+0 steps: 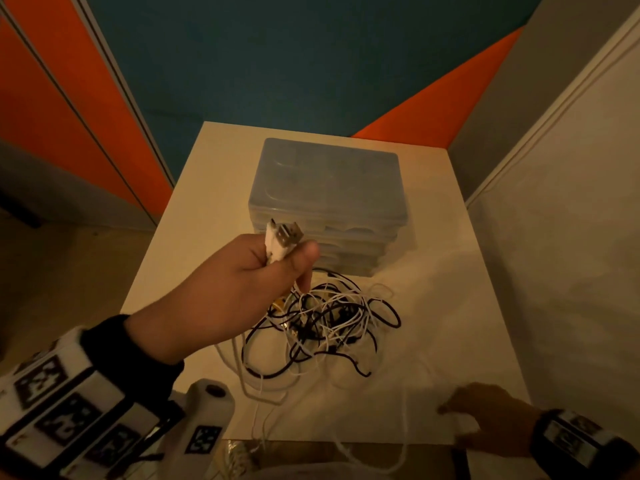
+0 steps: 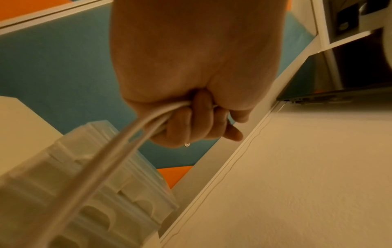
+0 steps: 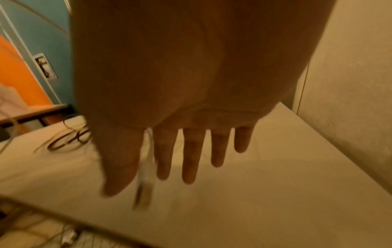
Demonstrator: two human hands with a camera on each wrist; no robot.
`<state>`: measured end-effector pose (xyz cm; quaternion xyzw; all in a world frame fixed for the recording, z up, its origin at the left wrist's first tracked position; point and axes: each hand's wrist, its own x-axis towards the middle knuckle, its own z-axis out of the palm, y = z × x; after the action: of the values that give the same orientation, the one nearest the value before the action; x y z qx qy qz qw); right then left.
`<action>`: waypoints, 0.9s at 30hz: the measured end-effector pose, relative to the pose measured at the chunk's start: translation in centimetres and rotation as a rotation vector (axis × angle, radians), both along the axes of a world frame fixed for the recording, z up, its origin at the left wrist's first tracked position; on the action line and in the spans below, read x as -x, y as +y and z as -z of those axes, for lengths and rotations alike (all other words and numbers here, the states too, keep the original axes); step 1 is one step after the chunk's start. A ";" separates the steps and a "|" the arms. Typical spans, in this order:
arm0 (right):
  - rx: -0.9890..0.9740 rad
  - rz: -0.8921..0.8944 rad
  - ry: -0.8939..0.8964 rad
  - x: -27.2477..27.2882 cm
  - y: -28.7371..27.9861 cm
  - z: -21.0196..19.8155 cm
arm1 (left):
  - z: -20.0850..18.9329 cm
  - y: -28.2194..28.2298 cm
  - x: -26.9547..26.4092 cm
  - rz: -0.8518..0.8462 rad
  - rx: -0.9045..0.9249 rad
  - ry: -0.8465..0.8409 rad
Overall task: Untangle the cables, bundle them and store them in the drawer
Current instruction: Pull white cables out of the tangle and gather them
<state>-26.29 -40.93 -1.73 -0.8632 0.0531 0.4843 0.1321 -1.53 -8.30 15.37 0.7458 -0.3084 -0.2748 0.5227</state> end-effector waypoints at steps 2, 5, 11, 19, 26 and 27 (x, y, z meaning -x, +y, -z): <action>-0.042 0.034 0.136 0.8 0.5 -0.6 | -0.1 -0.2 0.1 0.021 0.080 0.085; -0.101 0.103 0.138 1.7 1.3 -0.5 | -0.3 -0.6 0.3 0.056 0.143 0.156; -0.017 0.205 -0.134 -0.3 1.9 -0.3 | 0.0 -1.1 1.4 0.114 0.224 0.230; -0.369 0.306 0.063 -4.2 6.7 -3.1 | -0.5 -0.5 1.3 -0.086 0.349 0.287; -0.151 0.142 0.315 -3.7 9.6 0.1 | -0.4 0.1 1.7 -0.009 0.379 0.279; -0.150 0.134 0.312 -3.5 9.7 0.4 | -0.3 0.1 1.8 0.026 0.385 0.282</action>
<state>-22.78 -31.25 -2.12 -0.7600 0.0942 0.6050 0.2181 -3.32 -8.25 15.65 0.5827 -0.2888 -0.3190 0.6894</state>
